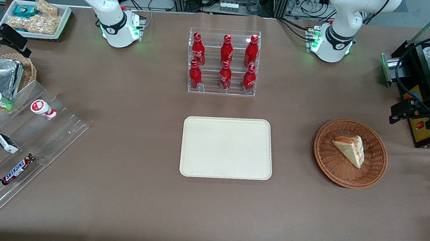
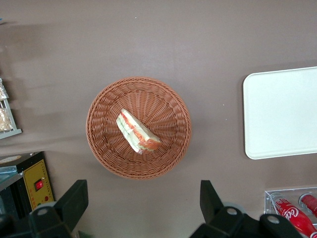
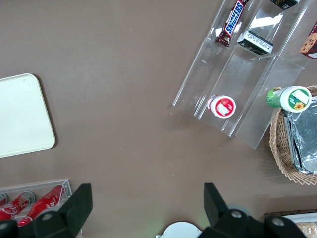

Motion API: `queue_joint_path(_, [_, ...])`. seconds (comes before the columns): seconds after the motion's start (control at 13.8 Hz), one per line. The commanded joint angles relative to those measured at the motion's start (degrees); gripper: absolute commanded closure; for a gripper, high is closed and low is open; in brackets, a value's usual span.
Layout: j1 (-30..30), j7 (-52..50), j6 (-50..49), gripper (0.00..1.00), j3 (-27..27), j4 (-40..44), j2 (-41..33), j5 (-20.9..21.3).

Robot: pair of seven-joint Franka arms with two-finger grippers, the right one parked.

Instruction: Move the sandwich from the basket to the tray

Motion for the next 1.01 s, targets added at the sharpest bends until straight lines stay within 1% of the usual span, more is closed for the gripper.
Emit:
queue_joint_path(0.0, [-0.7, 0.0, 0.5, 0.00, 0.6, -0.6, -0.8, -0.2])
queue_joint_path(0.65, [-0.6, 0.0, -0.2, 0.00, 0.6, -0.7, -0.7, -0.2])
queue_joint_path(0.94, [-0.5, 0.0, -1.3, 0.00, 0.7, -0.8, 0.5, -0.1])
